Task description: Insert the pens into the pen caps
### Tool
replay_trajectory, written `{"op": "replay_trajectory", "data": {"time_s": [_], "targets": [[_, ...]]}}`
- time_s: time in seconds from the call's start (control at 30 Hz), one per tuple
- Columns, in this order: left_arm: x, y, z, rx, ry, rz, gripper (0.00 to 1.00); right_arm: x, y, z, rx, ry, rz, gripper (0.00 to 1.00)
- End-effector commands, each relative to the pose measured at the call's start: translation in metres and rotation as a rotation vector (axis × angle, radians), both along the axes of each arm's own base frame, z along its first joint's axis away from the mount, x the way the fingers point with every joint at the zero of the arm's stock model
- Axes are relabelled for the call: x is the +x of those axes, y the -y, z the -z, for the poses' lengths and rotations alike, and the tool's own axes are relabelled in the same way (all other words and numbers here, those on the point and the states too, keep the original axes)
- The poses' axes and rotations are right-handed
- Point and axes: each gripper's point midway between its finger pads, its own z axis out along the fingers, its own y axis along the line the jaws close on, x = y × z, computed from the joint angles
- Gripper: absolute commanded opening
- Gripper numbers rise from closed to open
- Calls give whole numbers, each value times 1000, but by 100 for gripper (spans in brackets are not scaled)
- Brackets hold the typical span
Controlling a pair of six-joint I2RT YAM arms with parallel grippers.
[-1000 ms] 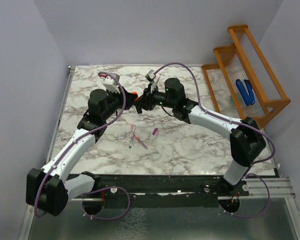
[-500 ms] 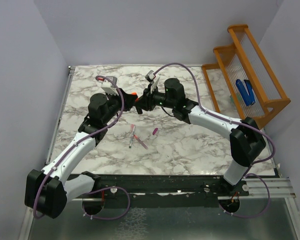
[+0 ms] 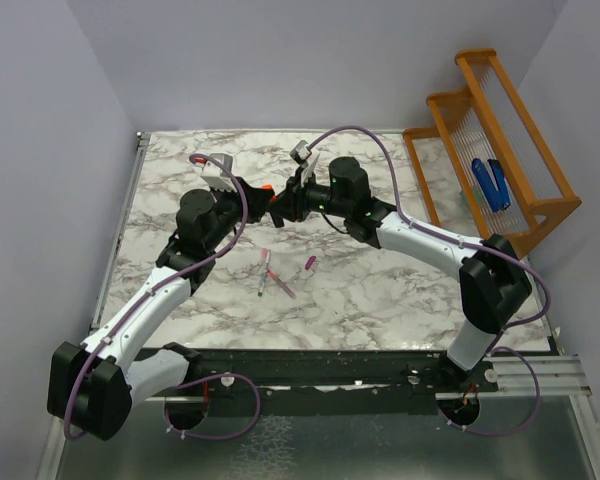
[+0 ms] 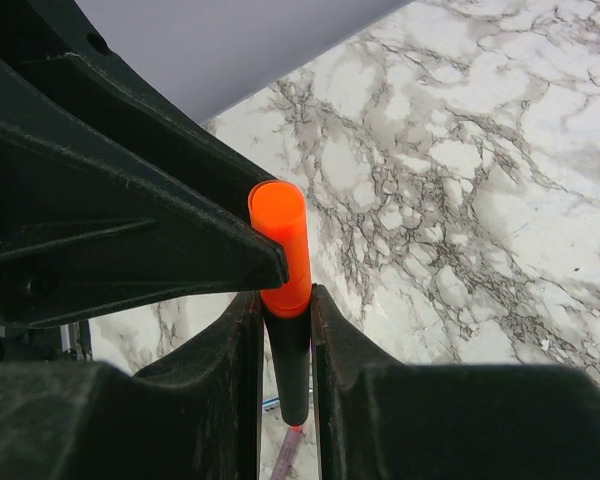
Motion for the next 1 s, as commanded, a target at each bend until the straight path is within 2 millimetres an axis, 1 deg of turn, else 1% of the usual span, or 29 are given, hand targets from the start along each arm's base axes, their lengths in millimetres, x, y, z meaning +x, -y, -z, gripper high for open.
{"op": "replay_trajectory", "data": {"time_s": [0.0, 0.07, 0.23, 0.4, 0.67, 0.97], "targets": [[-39, 13, 72, 110, -235, 116, 0, 39, 30, -125, 238, 282, 187, 0], [-41, 15, 74, 130, -234, 118, 0, 40, 33, -129, 244, 284, 185, 1], [-42, 16, 70, 166, -210, 118, 0, 44, 37, -136, 246, 290, 173, 0], [-47, 16, 79, 186, -241, 132, 0, 45, 44, -143, 250, 303, 175, 1], [-53, 19, 87, 182, -271, 149, 0, 48, 53, -163, 274, 339, 173, 0], [-55, 21, 97, 192, -306, 156, 0, 48, 55, -178, 295, 363, 164, 0]]}}
